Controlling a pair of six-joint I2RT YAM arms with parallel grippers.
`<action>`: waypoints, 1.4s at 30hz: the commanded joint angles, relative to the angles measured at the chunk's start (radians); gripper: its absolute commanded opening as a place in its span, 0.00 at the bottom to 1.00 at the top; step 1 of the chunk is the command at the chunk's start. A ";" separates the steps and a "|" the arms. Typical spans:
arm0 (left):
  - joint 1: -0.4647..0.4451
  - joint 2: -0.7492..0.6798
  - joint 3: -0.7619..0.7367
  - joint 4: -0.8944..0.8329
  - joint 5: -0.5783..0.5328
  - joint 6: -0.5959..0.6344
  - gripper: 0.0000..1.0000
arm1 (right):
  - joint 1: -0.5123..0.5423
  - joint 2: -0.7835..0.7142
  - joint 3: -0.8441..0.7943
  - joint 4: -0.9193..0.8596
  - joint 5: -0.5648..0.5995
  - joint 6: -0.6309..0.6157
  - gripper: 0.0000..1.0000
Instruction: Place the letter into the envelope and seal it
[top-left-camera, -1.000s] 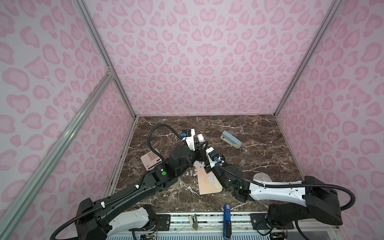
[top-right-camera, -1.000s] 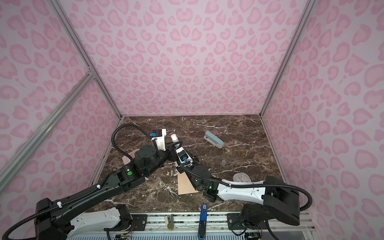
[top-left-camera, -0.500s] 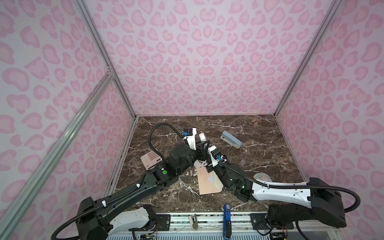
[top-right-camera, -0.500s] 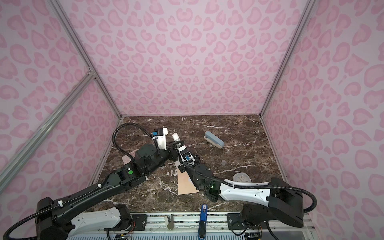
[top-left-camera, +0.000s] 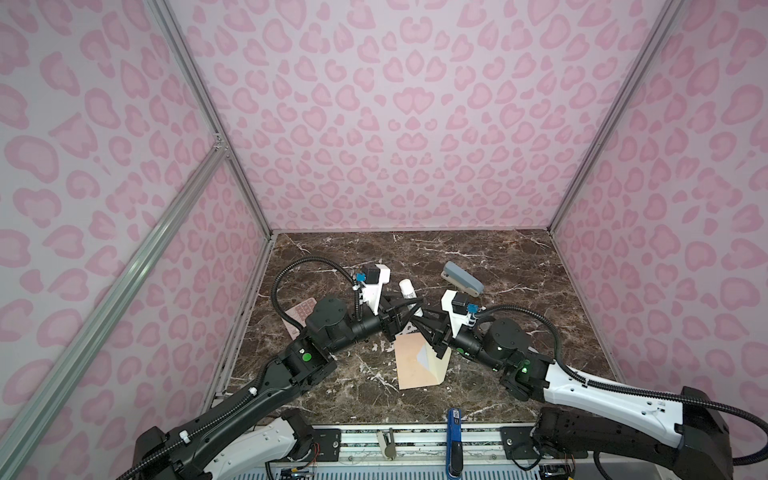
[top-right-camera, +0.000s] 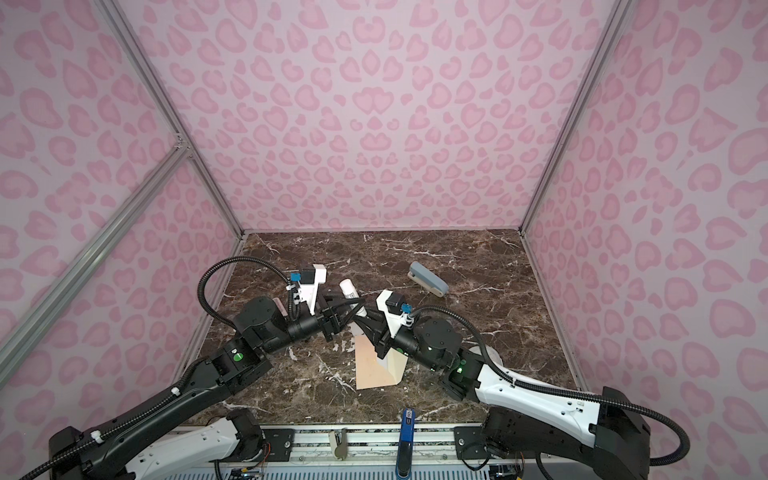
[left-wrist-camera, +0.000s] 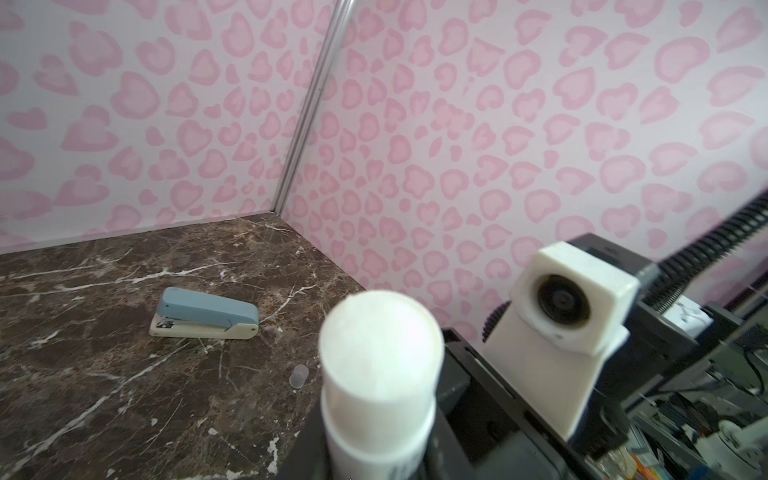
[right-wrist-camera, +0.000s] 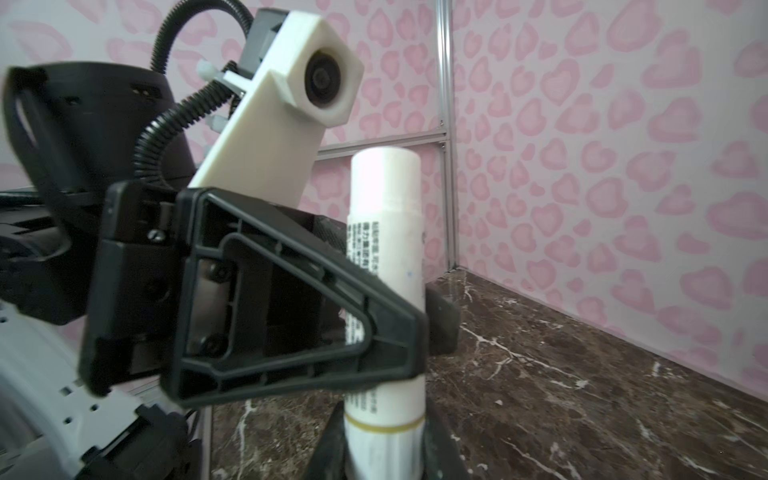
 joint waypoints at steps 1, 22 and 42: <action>-0.001 -0.013 -0.013 -0.012 0.233 0.040 0.04 | -0.026 -0.030 -0.015 0.066 -0.210 0.101 0.21; -0.002 -0.018 0.039 -0.146 -0.253 0.012 0.04 | 0.056 -0.028 -0.021 -0.129 0.287 -0.191 0.57; -0.139 0.073 0.067 -0.040 -0.677 -0.049 0.04 | 0.188 0.234 0.039 0.201 0.688 -0.359 0.53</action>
